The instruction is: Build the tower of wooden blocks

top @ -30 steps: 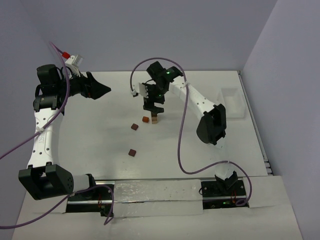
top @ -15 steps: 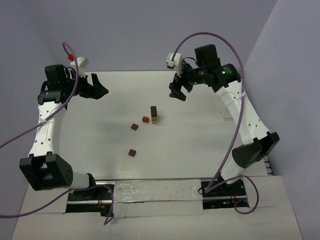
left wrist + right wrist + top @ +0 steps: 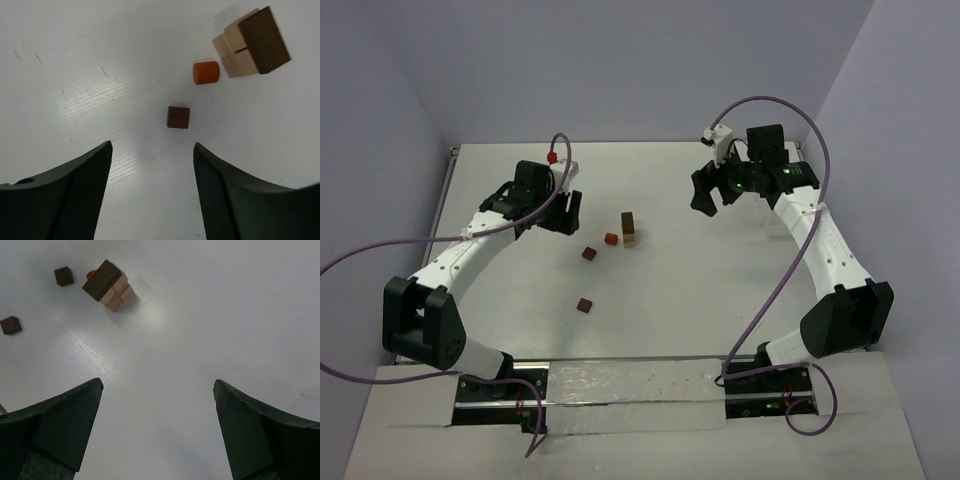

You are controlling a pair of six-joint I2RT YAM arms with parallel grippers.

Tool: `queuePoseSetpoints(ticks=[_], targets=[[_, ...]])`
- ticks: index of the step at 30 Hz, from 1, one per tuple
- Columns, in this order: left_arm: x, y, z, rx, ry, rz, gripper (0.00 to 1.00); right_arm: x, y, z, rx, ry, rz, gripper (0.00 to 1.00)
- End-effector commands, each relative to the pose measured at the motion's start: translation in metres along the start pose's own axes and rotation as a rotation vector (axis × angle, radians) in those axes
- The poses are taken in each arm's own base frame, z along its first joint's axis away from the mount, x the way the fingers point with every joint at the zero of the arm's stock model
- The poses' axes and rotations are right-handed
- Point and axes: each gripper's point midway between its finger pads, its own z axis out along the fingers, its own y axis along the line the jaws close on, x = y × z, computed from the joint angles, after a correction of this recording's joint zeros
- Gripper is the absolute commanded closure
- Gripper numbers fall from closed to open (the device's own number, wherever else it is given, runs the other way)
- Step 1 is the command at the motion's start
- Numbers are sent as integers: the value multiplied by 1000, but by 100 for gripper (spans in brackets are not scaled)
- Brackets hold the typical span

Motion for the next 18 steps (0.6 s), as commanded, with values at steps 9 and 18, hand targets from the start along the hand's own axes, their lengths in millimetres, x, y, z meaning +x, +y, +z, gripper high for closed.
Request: queuePoseSetpoints(ticks=[9,18], targets=[[23,-33,55,2,118,-62,30,-33,-7,-18,13,-143,25,0],[46,-44,87,7,219,-58,35,-33,-9,-16,5,-135,29,0]])
